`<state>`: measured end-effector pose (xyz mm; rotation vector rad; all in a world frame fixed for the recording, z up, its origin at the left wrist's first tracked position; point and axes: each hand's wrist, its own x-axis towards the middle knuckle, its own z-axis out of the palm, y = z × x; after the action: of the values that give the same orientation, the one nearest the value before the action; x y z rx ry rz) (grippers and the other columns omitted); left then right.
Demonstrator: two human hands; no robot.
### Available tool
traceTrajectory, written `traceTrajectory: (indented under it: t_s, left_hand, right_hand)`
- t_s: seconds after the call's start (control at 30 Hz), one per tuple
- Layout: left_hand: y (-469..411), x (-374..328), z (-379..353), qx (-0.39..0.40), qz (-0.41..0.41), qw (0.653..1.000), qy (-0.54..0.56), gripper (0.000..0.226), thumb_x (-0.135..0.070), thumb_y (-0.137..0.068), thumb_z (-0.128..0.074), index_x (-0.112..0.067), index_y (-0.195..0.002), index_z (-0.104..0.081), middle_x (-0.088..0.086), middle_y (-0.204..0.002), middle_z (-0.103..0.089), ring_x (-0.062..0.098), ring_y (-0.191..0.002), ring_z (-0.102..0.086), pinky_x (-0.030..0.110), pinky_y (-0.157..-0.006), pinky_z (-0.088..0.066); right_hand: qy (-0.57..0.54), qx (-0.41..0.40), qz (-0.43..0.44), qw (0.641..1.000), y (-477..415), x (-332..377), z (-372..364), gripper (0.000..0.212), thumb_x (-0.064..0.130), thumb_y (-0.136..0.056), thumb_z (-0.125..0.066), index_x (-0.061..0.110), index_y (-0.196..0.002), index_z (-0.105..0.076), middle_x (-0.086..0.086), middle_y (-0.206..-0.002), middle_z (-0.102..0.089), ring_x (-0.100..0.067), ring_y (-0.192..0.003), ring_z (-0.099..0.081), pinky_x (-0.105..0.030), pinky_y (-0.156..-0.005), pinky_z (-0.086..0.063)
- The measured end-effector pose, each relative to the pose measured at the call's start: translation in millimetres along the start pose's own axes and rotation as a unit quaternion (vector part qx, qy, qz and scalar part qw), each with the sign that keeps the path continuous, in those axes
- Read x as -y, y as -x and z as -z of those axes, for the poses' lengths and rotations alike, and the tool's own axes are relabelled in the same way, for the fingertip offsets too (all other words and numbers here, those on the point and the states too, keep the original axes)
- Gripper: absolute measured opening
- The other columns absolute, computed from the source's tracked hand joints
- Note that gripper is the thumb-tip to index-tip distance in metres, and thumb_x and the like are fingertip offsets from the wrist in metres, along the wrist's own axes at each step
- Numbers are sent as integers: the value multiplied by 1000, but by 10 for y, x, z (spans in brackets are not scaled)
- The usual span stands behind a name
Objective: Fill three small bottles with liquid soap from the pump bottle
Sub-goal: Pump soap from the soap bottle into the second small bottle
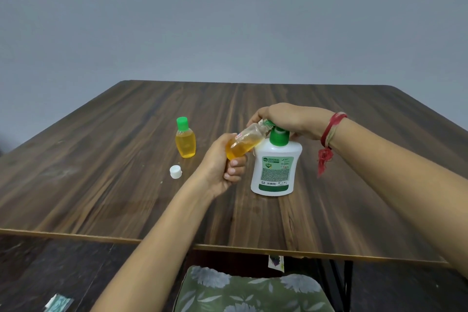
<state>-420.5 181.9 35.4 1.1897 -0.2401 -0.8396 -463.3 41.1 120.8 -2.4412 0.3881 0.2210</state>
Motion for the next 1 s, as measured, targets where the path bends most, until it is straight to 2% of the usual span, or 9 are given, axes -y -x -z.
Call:
traceTrajectory:
  t_s: [0.13, 0.3, 0.47, 0.6, 0.77, 0.9, 1.0]
  left_hand:
    - [1, -15, 6, 1, -6, 1000, 2, 35, -35, -96, -33, -14, -69, -45, -5, -38, -30, 4, -28, -25, 12, -27, -15]
    - [-4, 3, 7, -1, -4, 1000, -1, 37, -34, -95, -33, -16, -65, -42, -5, -38, -28, 4, -28, -24, 11, -27, -15]
    - [6, -30, 17, 3, -11, 1000, 5, 38, -36, -96, -34, -16, -66, -43, -5, -39, -29, 4, -28, -25, 11, -27, -15]
    - [10, -16, 34, -2, -10, 1000, 4, 41, -37, -97, -33, -16, -63, -43, -5, -38, -29, 4, -28, -25, 12, -27, -15]
    - [4, -33, 6, -4, -9, 1000, 6, 40, -36, -97, -34, -16, -63, -43, -5, -38, -29, 4, -28, -25, 12, -27, -15]
    - [6, -47, -6, 0, -7, 1000, 15, 40, -36, -96, -34, -17, -62, -42, -5, -39, -29, 4, -28, -25, 12, -26, -15]
    - [-4, -28, 7, -5, -3, 1000, 14, 39, -36, -96, -33, -15, -65, -43, -5, -38, -30, 4, -28, -26, 12, -27, -16]
  right_hand:
    - [14, 5, 4, 1000, 19, 25, 39, 31, 18, -94, -35, 32, -83, -61, 3, -80, -64, -17, -78, -51, -38, -81, -39]
    - [8, 1, 12, 1000, 35, 24, -7, 34, 14, -94, -35, 30, -80, -61, -5, -95, -62, -23, -84, -51, -35, -74, -40]
    - [6, 1, 0, 1000, 5, 29, 39, 31, 20, -94, -35, 34, -83, -59, 5, -77, -63, -15, -77, -51, -39, -81, -38]
    - [-19, -1, 2, 1000, -10, 1, 8, 32, 19, -94, -34, 33, -85, -61, 2, -84, -64, -15, -76, -51, -35, -75, -38]
    - [-12, -2, 1, 1000, 12, 9, 28, 30, 19, -96, -33, 33, -89, -58, 6, -76, -60, -11, -69, -48, -31, -68, -37]
    - [6, 2, -2, 1000, 2, 34, 57, 30, 19, -94, -34, 35, -87, -59, 8, -74, -62, -13, -74, -49, -37, -79, -39]
    - [-8, 0, -1, 1000, -14, 17, 14, 33, 17, -94, -33, 32, -84, -61, 4, -77, -62, -15, -74, -50, -36, -77, -39]
